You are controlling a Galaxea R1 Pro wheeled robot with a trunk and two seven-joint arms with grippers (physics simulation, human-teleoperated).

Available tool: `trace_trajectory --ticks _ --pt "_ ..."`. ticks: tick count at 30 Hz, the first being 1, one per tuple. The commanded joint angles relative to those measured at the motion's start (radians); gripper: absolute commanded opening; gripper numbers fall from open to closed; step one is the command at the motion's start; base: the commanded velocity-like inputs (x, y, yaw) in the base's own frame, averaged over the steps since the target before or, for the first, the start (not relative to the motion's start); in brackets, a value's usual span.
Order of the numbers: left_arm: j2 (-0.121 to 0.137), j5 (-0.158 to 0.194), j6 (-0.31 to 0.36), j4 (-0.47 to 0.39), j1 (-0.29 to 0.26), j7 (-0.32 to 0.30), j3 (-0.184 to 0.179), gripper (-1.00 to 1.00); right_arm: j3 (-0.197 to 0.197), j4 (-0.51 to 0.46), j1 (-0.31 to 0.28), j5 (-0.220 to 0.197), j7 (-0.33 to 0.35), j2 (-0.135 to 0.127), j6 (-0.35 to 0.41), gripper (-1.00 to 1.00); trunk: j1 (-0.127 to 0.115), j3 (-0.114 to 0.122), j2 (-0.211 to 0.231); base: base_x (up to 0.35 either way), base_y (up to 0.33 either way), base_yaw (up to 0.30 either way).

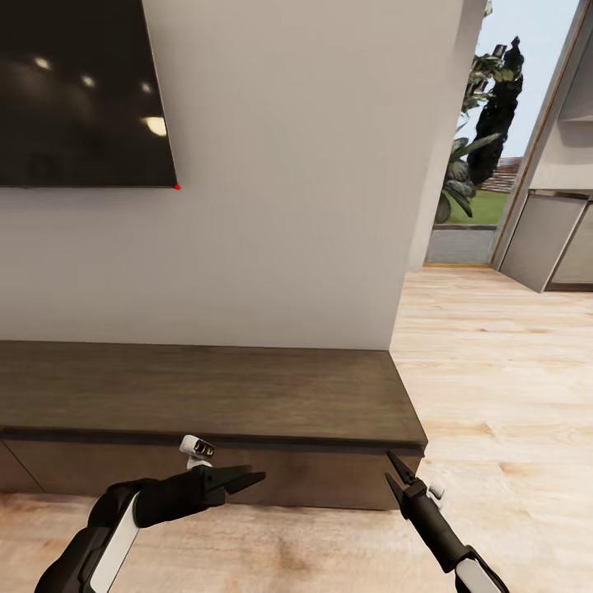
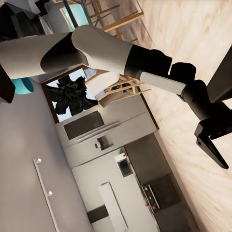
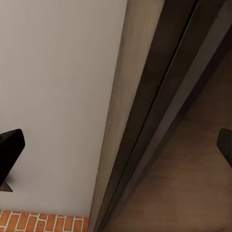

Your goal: Place each of the two pumpkins and all three candles from the living room inside a cabinet in the living room (use any cabinet), then make sure every cabinet is closed, and position the cauldron so it is next to a table in the living room.

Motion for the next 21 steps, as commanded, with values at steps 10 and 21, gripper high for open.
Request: trace_trajectory --ticks 10,21 --pt "0.000 0.004 0.010 -0.001 0.000 -0.001 -0.002 1.00 -0.001 0.000 0.000 -0.008 0.002 0.000 0.011 1.00 0.004 -0.040 -0.003 0.000 0.000 0.000" --pt "0.000 0.002 0.010 -0.001 0.000 -0.001 -0.002 1.00 -0.001 0.000 0.000 -0.008 0.002 0.000 0.011 1.00 0.009 -0.082 -0.005 0.000 0.000 0.000"
